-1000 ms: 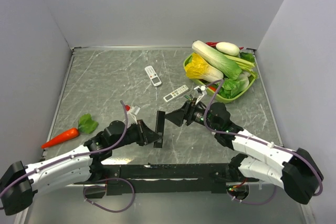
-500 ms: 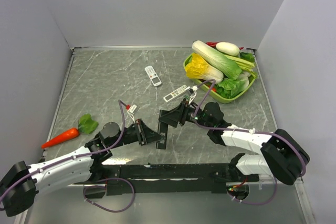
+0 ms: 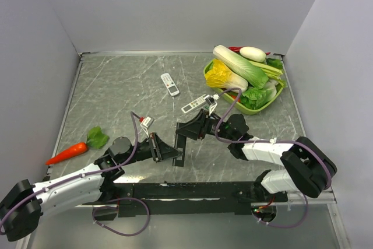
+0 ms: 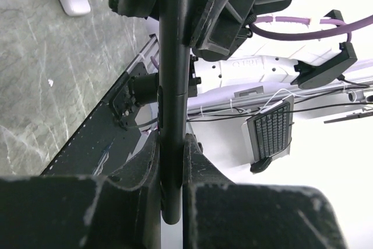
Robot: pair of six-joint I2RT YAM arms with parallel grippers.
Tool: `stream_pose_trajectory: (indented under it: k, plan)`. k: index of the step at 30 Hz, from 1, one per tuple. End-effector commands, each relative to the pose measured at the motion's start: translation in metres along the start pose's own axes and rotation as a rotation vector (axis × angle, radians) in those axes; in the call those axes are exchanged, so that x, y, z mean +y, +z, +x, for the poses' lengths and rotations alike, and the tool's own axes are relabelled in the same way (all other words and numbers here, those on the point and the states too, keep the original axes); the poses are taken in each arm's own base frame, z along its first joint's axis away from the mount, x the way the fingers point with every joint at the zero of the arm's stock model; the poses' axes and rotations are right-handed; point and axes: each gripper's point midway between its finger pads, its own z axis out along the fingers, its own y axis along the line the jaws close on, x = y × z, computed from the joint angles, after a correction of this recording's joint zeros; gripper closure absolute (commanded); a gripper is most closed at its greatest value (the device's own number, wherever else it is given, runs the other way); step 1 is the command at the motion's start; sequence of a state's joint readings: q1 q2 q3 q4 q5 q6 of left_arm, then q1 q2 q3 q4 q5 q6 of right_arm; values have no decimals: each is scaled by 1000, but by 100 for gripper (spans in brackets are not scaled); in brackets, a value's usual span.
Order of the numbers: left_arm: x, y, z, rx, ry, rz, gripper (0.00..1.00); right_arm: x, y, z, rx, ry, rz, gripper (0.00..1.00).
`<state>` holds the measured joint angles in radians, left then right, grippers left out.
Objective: Load the batteries into the remote control
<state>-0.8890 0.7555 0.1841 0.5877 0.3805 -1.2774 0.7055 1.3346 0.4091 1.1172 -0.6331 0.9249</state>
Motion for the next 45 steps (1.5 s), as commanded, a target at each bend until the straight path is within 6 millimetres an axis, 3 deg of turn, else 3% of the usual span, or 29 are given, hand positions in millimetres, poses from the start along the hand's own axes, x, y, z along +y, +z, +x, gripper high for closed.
stream_pose_trajectory:
  k: [1,10,21,23,25,27,30,37,39,40,45]
  plan:
    - [-45,-6,4,43,47,174,99,-4,3,-36,-95,-103,-2,60]
    - [-49,-8,10,76,33,205,99,-24,-8,-53,-146,-121,35,61]
    - [-47,-8,15,106,16,215,99,-29,-12,-77,-185,-161,68,61]
    - [-46,-9,16,110,16,215,99,-29,-14,-77,-180,-161,61,75]
    - [-44,-9,16,105,19,205,99,-30,-17,-77,-174,-161,63,81]
    - [-42,-9,16,106,25,191,99,-32,-21,-74,-169,-161,82,81]
    - [-42,-9,17,112,41,187,99,-34,-25,-77,-178,-169,102,71]
    - [-42,-10,22,144,27,198,99,-36,-26,-92,-204,-174,123,70]
    - [-39,-9,23,151,22,185,99,-34,-26,-93,-196,-181,114,78]
    - [-39,-9,23,148,24,183,99,-34,-26,-92,-191,-181,112,88]
    - [-32,-8,20,132,42,147,99,-32,-34,-80,-166,-170,123,93]
